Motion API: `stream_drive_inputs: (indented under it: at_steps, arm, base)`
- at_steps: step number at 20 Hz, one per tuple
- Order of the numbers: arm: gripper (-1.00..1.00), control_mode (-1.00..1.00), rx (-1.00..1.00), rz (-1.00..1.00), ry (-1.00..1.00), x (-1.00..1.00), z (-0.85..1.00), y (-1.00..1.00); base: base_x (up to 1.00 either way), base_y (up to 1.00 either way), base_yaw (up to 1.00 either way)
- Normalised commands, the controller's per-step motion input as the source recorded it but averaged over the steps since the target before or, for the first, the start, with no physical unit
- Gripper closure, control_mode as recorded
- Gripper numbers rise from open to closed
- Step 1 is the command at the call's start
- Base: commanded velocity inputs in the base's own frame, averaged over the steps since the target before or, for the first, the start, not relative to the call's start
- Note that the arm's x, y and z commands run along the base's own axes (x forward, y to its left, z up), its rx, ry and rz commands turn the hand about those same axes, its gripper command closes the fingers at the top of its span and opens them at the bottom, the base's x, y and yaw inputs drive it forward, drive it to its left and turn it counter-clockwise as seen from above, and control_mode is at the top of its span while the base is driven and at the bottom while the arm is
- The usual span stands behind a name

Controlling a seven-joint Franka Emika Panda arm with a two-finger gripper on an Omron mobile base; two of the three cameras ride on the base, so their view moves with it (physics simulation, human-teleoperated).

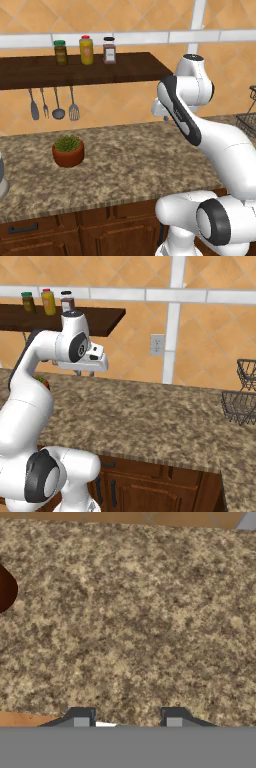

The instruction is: Navigate to the coffee machine.

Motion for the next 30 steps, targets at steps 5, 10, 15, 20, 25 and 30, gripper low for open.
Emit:
stream_drive_inputs:
  at_steps: [5,10,15,20,25,30]
  arm:
    - [-1.00,-1.00,0.00,0.00,0.00,-0.24,0.00,-0.02]
    - [-1.00,-1.00,0.00,0.00,0.00,-0.53,-0.08,-0.05]
    - [-1.00,-1.00,0.00,0.00,0.00,-0.45,-0.09,-0.01]
    - [-1.00,-1.00,-0.01,0.00,0.01,-0.46,-0.23,0.00]
    - [-1.00,1.00,0.00,0.00,0.00,0.00,0.00,0.00]
    - [-1.00,1.00,0.00,0.00,0.00,0.00,0.00,0.00]
  base:
    - [0.00,0.00,0.00]
    - [0.00,0.00,0.00]
    - [0.00,0.00,0.00]
    - [0.00,0.00,0.00]
    - [-0.65,0.05,0.02]
    - [-0.52,0.44,0.34]
